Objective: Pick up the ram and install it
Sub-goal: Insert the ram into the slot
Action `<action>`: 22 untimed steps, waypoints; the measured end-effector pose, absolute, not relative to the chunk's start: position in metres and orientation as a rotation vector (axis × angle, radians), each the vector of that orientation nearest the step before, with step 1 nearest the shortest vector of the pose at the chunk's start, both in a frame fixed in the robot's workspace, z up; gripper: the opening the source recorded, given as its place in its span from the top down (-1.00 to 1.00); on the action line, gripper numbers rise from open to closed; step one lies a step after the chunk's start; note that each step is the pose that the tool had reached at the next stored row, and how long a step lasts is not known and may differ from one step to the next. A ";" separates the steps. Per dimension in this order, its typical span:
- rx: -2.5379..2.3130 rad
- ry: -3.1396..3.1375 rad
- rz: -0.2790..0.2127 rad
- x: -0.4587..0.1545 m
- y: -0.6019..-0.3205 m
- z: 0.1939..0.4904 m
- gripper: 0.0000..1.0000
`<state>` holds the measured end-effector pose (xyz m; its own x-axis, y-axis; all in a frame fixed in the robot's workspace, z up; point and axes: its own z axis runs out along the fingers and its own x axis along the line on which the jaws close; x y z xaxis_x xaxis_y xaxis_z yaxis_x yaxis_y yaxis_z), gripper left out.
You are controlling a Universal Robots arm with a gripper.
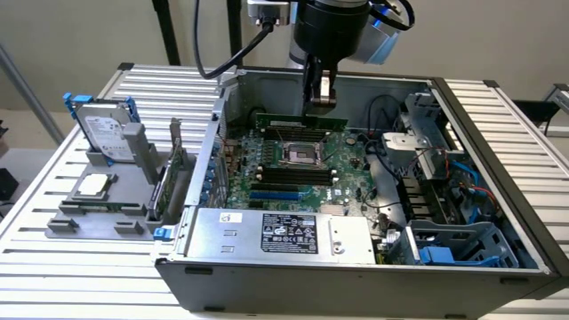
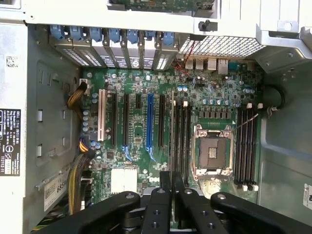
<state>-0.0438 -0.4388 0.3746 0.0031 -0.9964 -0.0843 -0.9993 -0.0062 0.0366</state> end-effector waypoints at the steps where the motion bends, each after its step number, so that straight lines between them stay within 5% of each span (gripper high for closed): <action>1: -2.201 2.191 0.133 -0.044 -0.439 0.375 0.73; 22: -2.198 2.192 0.128 -0.051 -0.432 0.353 0.73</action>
